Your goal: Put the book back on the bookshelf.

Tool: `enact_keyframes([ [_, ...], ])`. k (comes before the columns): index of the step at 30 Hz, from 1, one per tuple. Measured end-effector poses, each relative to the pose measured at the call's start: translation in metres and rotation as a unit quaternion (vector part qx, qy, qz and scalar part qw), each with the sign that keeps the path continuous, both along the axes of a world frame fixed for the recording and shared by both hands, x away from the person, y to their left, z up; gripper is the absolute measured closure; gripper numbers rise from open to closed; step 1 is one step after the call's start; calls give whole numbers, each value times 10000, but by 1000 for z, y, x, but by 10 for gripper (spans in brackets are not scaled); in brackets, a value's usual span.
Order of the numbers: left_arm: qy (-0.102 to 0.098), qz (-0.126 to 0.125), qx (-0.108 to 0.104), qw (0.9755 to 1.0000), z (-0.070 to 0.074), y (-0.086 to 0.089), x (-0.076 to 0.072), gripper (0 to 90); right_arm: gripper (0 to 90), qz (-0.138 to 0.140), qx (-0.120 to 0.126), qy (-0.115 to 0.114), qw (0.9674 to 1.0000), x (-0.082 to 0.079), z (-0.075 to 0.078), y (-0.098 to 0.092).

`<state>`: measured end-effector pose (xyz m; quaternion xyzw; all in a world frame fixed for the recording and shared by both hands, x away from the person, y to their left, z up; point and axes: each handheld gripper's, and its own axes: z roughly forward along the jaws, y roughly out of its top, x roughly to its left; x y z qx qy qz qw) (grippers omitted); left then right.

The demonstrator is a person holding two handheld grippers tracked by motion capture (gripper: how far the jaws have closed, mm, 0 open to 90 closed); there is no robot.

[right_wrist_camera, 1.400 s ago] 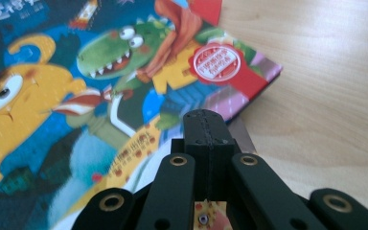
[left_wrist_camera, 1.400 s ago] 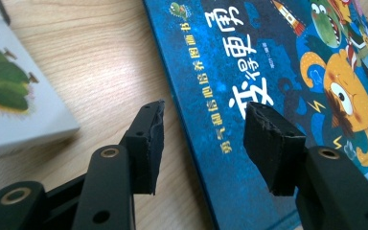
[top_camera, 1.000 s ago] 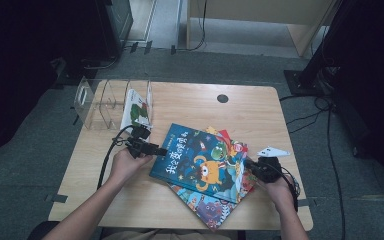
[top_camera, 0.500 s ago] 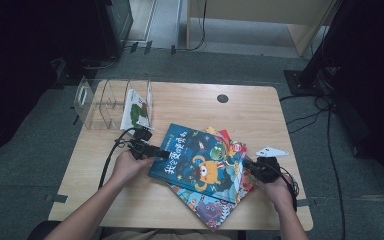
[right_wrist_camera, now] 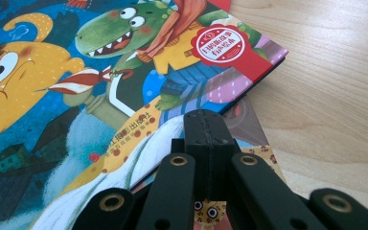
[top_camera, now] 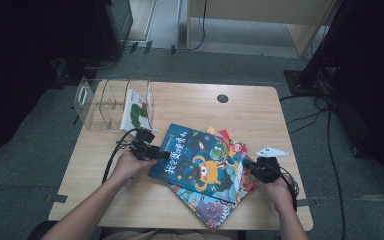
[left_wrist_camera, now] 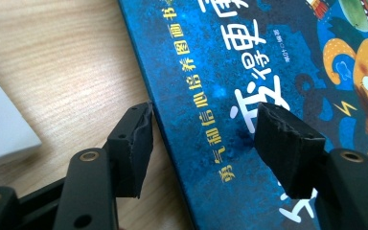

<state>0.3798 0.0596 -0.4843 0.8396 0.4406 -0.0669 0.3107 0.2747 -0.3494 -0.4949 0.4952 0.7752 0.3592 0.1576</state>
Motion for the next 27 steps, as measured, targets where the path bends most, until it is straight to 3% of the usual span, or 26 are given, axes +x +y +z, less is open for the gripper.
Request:
enact_keyframes([
  [6, 304, -62, -168, 9994, -5, 0, 6, 374, 900, -12, 39, -9, 10000, 1, -1, 0],
  [9, 465, 59, -223, 9987, -5, 0, 9, 364, 900, 0, 35, -8, 10000, 1, -1, 3],
  [27, 717, 197, -220, 9970, 7, 9, 11, 453, 900, -68, 111, 17, 9999, 3, -1, 7],
])
